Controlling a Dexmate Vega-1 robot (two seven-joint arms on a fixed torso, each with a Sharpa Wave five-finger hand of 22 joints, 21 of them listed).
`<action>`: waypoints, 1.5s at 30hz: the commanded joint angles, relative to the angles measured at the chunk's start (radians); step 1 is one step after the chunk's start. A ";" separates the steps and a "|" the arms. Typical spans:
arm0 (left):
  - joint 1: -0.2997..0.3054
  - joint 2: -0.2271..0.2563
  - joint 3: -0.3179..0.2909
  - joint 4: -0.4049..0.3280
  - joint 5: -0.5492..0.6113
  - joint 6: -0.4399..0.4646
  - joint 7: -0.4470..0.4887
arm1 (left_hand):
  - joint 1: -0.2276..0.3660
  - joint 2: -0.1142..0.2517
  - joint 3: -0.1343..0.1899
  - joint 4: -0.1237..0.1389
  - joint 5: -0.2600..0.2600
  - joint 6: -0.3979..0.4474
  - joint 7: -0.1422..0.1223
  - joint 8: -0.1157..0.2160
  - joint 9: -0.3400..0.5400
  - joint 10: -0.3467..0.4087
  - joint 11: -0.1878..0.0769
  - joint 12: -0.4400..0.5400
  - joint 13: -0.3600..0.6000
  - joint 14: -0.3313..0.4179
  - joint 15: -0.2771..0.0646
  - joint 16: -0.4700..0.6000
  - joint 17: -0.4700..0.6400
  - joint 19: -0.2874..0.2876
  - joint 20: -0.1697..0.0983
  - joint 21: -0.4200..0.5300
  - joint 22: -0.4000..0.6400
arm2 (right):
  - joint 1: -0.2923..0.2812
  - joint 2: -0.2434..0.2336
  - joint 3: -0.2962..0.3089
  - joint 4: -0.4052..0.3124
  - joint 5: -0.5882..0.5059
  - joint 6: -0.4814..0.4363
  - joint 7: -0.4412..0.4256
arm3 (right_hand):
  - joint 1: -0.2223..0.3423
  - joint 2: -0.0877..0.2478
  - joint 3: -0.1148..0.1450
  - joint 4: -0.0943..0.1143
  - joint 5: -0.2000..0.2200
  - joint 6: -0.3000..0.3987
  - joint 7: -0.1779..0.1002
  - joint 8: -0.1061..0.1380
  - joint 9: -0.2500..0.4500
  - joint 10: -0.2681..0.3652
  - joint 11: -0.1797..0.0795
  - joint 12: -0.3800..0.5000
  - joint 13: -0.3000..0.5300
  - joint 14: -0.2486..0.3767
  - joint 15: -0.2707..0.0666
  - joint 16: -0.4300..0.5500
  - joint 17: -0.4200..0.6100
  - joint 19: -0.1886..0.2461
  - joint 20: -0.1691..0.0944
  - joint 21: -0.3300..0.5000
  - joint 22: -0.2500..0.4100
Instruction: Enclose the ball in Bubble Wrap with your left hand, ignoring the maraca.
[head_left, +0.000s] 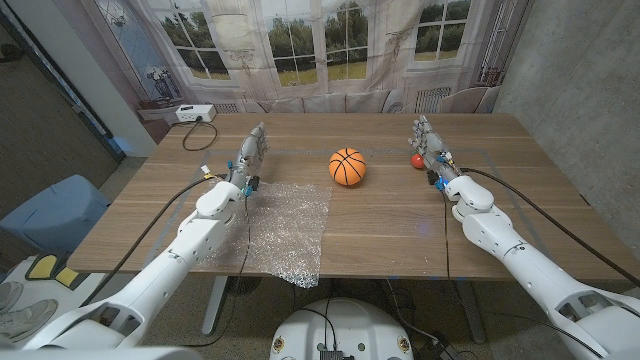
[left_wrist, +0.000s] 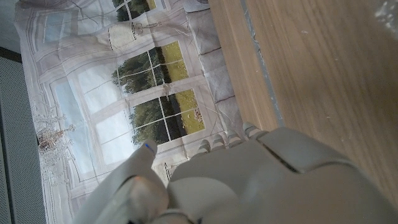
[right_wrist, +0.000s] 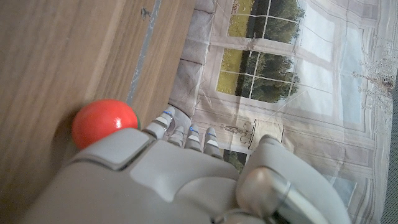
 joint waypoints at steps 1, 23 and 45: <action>0.071 -0.206 -0.194 -0.163 0.436 0.159 0.028 | 0.028 -0.018 0.002 -0.026 0.001 -0.108 -0.028 0.014 0.004 -0.129 0.019 0.018 0.006 -0.140 0.021 0.015 0.001 0.006 0.014 0.012 0.003 | 0.119 0.064 0.027 0.240 -0.025 0.060 0.187 | 0.008 0.002 0.000 0.005 0.004 0.008 0.000 0.005 0.002 0.002 0.010 0.006 0.005 -0.009 0.002 0.005 0.002 0.007 -0.001 0.008 0.001; 0.143 -0.416 -0.303 -0.373 0.969 0.344 -0.085 | 0.142 -0.045 0.019 -0.152 -0.034 0.037 -0.045 0.038 0.009 0.057 0.048 0.065 0.017 0.030 0.094 0.041 0.009 0.062 0.100 0.027 0.010 | 0.087 0.072 0.089 0.267 -0.046 0.124 0.252 | 0.015 -0.004 0.001 -0.004 0.005 0.006 -0.006 0.005 0.002 0.002 0.011 0.006 0.005 -0.008 0.006 0.005 0.001 0.005 0.001 0.007 0.001; 0.229 -0.287 -0.237 -0.593 1.272 0.500 -0.287 | 0.167 -0.056 0.021 -0.183 -0.039 0.089 -0.032 0.047 0.011 0.080 0.058 0.066 0.020 0.042 0.103 0.034 0.012 0.060 0.115 0.025 0.013 | -0.007 0.050 0.110 0.133 -0.050 0.127 0.224 | 0.018 -0.004 0.002 -0.009 0.005 0.007 -0.013 0.006 0.002 0.006 0.014 0.007 0.005 0.002 0.020 0.008 0.001 0.007 0.013 0.008 0.001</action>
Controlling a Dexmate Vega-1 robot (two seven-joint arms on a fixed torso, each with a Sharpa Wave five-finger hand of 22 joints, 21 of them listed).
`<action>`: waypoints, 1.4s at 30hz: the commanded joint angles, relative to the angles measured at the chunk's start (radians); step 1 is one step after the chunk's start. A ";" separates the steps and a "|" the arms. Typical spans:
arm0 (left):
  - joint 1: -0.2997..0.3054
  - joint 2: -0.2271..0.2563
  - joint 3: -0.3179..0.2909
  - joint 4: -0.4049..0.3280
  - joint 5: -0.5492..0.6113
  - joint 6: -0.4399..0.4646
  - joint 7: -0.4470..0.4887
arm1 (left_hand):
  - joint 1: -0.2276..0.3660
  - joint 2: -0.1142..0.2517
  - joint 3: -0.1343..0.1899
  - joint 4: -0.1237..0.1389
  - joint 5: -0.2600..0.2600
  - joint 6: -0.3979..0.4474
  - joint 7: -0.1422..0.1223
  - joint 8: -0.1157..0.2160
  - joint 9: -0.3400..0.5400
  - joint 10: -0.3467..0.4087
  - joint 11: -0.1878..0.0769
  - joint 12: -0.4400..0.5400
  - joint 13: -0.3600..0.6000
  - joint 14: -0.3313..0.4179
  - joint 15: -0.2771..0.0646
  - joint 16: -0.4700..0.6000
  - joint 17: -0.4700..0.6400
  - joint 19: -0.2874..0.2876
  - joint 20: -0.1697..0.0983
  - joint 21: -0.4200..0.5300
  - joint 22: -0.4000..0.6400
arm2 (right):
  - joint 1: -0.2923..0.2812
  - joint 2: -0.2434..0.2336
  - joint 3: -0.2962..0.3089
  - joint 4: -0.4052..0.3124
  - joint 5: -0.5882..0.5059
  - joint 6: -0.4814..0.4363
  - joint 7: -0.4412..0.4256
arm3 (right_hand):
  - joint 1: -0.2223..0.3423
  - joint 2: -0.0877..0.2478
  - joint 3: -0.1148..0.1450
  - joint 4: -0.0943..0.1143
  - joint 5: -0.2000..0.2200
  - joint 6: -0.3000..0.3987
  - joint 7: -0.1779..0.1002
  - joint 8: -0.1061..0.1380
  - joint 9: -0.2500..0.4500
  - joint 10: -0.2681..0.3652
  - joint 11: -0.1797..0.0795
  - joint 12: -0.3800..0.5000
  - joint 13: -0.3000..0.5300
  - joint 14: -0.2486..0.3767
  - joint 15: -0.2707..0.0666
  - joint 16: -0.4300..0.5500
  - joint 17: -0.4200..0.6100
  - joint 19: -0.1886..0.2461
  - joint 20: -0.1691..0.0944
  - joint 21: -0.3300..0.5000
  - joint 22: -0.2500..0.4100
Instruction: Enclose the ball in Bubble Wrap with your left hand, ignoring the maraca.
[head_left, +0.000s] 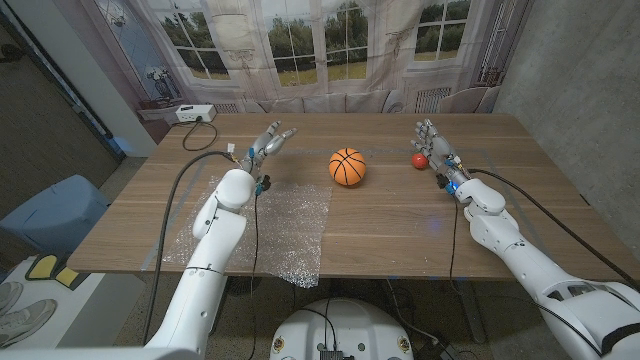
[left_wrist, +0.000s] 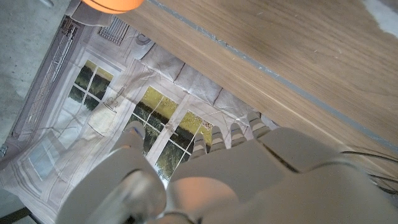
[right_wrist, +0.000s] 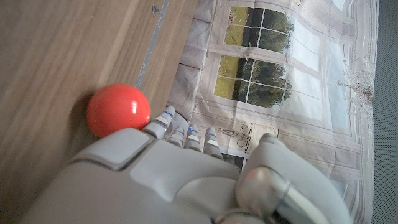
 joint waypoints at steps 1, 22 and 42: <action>0.046 0.068 0.039 -0.121 0.153 0.080 -0.094 | 0.014 0.003 0.001 -0.009 -0.001 0.009 0.001 0.009 0.005 0.006 0.001 0.003 0.001 0.005 0.002 -0.001 0.003 0.001 0.009 0.004 0.003 | -0.044 -0.006 0.013 -0.046 0.001 0.013 -0.010 | 0.004 -0.003 -0.002 -0.005 0.005 0.000 -0.006 0.006 0.002 0.004 0.005 0.007 0.006 0.000 0.011 0.008 0.002 0.001 0.008 0.008 0.002; 0.078 0.209 0.169 -0.253 0.355 0.211 -0.190 | 0.051 -0.015 0.002 -0.051 0.000 0.037 0.014 0.005 0.008 0.064 -0.002 0.016 0.005 0.060 -0.024 0.007 0.004 0.031 0.009 0.014 0.004 | -0.112 -0.028 0.042 -0.106 0.021 0.029 -0.020 | 0.003 -0.003 -0.002 -0.007 0.005 0.003 -0.012 0.007 0.002 0.007 0.006 0.007 0.006 0.005 0.017 0.009 0.003 0.004 0.011 0.009 0.002; -0.001 0.382 0.381 -0.277 0.558 0.408 -0.322 | 0.150 -0.044 0.010 -0.103 0.008 0.139 0.038 0.021 0.010 0.178 -0.032 0.040 0.010 0.188 -0.064 0.022 0.004 0.125 0.011 0.041 0.000 | -0.145 -0.036 0.066 -0.126 0.027 0.091 -0.014 | 0.001 -0.004 -0.003 -0.009 0.004 0.014 -0.026 0.011 0.002 0.011 0.008 0.008 0.006 0.009 0.008 0.010 0.004 0.009 0.008 0.011 0.002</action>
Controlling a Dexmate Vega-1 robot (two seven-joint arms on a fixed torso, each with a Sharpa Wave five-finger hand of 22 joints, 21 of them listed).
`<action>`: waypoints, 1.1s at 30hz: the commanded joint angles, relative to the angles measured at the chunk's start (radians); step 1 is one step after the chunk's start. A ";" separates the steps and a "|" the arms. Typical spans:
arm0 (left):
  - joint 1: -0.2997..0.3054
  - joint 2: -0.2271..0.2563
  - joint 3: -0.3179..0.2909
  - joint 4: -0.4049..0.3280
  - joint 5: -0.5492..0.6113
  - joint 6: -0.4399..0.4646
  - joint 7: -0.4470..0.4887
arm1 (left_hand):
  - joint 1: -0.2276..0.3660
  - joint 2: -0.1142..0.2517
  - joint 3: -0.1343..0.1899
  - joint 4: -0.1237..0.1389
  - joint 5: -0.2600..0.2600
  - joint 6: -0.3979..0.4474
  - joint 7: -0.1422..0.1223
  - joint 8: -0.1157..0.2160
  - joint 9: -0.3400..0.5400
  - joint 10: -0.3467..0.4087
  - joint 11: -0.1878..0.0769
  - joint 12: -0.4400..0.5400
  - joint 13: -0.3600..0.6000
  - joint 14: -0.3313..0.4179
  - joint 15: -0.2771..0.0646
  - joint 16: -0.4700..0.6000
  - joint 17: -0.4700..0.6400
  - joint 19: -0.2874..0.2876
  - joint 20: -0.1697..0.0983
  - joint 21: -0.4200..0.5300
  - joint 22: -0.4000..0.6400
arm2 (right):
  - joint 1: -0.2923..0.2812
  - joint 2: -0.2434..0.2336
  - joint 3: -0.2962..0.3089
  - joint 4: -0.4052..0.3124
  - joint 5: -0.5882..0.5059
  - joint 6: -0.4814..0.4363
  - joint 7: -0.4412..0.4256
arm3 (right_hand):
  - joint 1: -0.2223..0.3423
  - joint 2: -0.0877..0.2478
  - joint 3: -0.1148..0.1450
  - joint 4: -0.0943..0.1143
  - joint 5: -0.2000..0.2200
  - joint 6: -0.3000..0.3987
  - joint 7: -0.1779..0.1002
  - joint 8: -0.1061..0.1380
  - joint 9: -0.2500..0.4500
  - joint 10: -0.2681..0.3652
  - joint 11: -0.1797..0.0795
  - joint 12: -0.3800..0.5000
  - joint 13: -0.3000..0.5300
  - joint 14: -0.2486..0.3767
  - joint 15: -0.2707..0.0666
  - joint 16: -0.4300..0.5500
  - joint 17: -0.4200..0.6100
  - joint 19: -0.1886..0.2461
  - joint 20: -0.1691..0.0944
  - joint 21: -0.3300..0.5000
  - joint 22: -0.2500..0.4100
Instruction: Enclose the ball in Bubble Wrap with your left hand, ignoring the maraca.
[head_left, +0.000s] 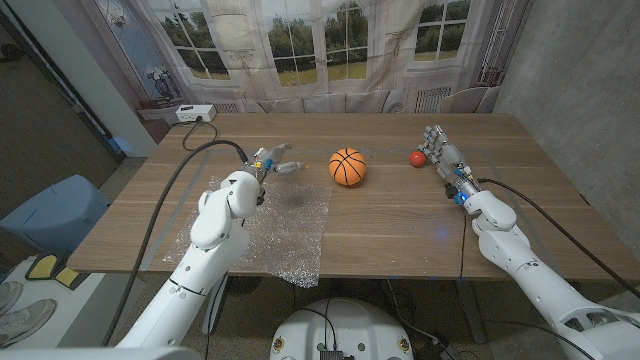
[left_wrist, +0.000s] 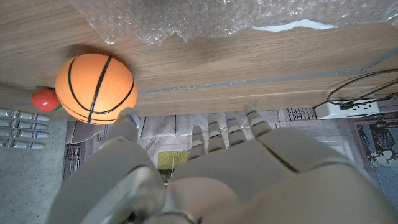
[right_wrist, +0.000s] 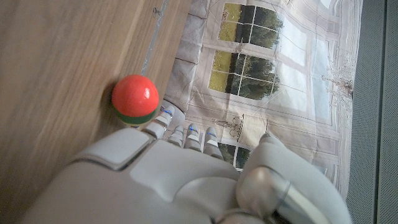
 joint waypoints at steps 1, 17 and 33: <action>-0.065 0.104 0.131 0.002 0.095 0.108 -0.090 | 0.026 -0.005 0.005 -0.007 0.008 0.015 -0.005 0.005 0.006 0.018 -0.011 0.007 0.005 0.013 -0.003 0.001 0.005 0.014 -0.002 0.008 0.002 | -0.020 -0.002 0.016 -0.015 0.002 0.050 0.004 | 0.001 -0.004 0.001 -0.004 0.004 0.008 -0.010 0.007 0.002 0.006 0.003 0.004 0.006 0.002 -0.006 0.010 0.003 0.004 0.002 0.004 0.002; -0.201 0.199 0.298 0.041 0.131 0.178 -0.241 | 0.067 -0.036 -0.006 -0.006 0.014 0.083 -0.011 0.015 0.007 0.040 -0.012 0.003 0.006 0.048 -0.017 -0.002 0.005 0.026 -0.006 0.006 0.001 | -0.028 0.000 0.025 -0.036 -0.003 0.065 -0.014 | 0.000 -0.005 0.000 -0.006 0.004 0.013 -0.016 0.007 0.002 0.010 0.003 0.005 0.006 0.007 -0.005 0.010 0.003 0.010 0.003 0.005 0.002; -0.404 0.283 0.573 0.076 0.343 0.250 -0.409 | 0.099 -0.052 -0.015 -0.001 0.020 0.177 -0.022 0.034 0.010 0.039 -0.025 -0.008 0.007 0.021 -0.018 -0.023 0.006 0.023 -0.013 -0.002 0.000 | -0.019 0.016 0.032 -0.003 0.008 0.087 -0.009 | -0.002 -0.004 0.000 -0.006 0.004 0.014 -0.017 0.006 0.002 0.014 0.004 0.005 0.006 0.010 -0.003 0.011 0.003 0.012 0.004 0.005 0.002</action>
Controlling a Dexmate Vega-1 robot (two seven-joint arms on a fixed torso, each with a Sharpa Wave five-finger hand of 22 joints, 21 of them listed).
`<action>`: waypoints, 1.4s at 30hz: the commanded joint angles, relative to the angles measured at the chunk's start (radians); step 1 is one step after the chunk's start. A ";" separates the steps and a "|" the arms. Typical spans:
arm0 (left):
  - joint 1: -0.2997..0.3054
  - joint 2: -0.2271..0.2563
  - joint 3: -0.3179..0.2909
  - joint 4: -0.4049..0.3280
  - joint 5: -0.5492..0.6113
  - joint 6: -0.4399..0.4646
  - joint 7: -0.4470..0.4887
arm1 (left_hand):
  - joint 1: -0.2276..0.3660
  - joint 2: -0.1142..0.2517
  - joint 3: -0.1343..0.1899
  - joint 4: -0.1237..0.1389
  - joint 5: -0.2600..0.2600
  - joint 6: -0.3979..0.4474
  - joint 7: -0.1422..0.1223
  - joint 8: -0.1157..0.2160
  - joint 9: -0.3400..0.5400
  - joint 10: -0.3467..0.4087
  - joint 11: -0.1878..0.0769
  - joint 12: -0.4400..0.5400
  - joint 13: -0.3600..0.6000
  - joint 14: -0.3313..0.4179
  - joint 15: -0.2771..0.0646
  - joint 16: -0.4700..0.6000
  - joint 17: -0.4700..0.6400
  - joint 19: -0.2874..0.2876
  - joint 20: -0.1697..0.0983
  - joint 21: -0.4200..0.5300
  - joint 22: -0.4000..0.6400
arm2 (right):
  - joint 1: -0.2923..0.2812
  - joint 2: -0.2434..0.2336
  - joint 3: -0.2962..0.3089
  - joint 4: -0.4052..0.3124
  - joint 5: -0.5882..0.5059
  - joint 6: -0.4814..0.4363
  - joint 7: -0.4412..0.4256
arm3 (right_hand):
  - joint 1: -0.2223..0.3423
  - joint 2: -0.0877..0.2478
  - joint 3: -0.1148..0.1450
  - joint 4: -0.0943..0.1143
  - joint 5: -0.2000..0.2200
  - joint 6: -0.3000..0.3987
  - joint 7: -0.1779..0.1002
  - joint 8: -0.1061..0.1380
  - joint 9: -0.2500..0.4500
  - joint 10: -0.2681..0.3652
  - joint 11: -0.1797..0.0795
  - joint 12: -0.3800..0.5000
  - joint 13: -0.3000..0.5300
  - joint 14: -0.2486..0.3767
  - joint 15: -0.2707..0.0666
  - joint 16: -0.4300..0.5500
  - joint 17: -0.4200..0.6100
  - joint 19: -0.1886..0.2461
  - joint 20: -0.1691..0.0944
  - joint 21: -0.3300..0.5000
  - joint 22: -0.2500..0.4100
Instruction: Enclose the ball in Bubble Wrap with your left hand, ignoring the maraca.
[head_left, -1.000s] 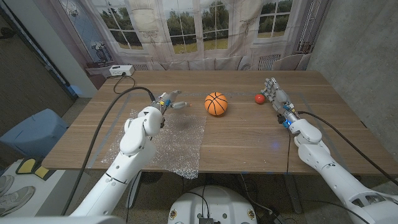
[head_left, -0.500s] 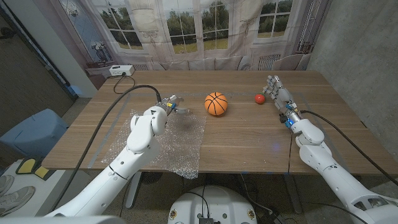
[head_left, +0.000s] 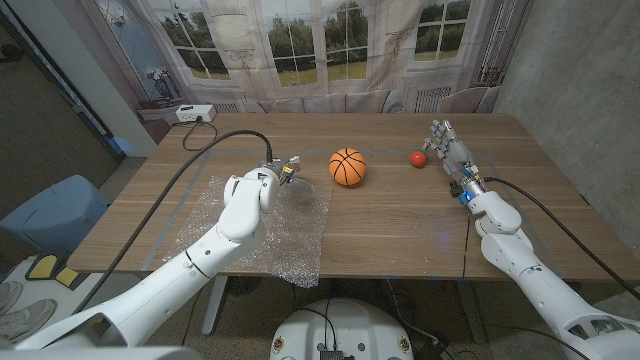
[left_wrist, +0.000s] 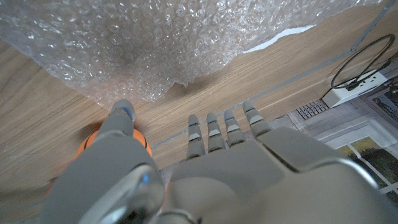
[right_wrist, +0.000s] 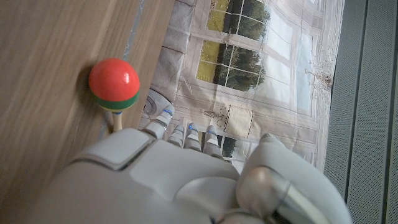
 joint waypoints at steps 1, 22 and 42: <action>-0.150 0.062 0.203 0.030 0.133 0.054 -0.118 | 0.021 0.000 -0.005 0.003 0.008 0.029 -0.012 0.010 0.006 0.006 -0.014 -0.004 0.003 -0.002 -0.002 -0.003 0.001 -0.002 -0.002 -0.002 0.001 | 0.005 0.009 0.006 0.022 0.008 0.021 0.003 | -0.002 -0.004 0.000 -0.006 0.004 0.005 -0.007 0.003 0.002 0.006 0.002 0.006 0.006 0.005 0.003 0.004 0.003 0.007 -0.001 0.006 0.002; -0.266 0.069 0.281 0.057 -0.043 0.033 -0.195 | -0.005 -0.070 -0.071 0.026 0.027 0.064 -0.059 -0.008 0.008 -0.059 0.010 -0.042 0.006 -0.070 0.027 -0.022 0.006 -0.019 -0.001 -0.019 0.002 | 0.015 0.014 0.010 0.044 0.018 0.024 0.014 | -0.004 -0.003 0.000 -0.006 0.004 0.007 -0.007 0.002 0.002 0.011 0.003 0.006 0.006 0.008 0.002 0.004 0.003 0.009 -0.002 0.005 0.002; -0.336 0.086 0.468 0.089 0.187 0.025 -0.126 | 0.105 -0.051 -0.063 0.000 0.058 0.195 -0.057 0.027 0.014 -0.016 -0.024 -0.031 0.006 -0.038 0.004 -0.007 0.002 0.012 -0.014 -0.017 -0.001 | 0.021 0.024 0.021 0.082 0.033 0.038 0.018 | -0.008 -0.002 -0.001 -0.005 0.005 0.010 -0.010 0.002 0.002 0.016 0.003 0.007 0.006 0.016 0.005 0.005 0.004 0.012 0.001 0.006 0.002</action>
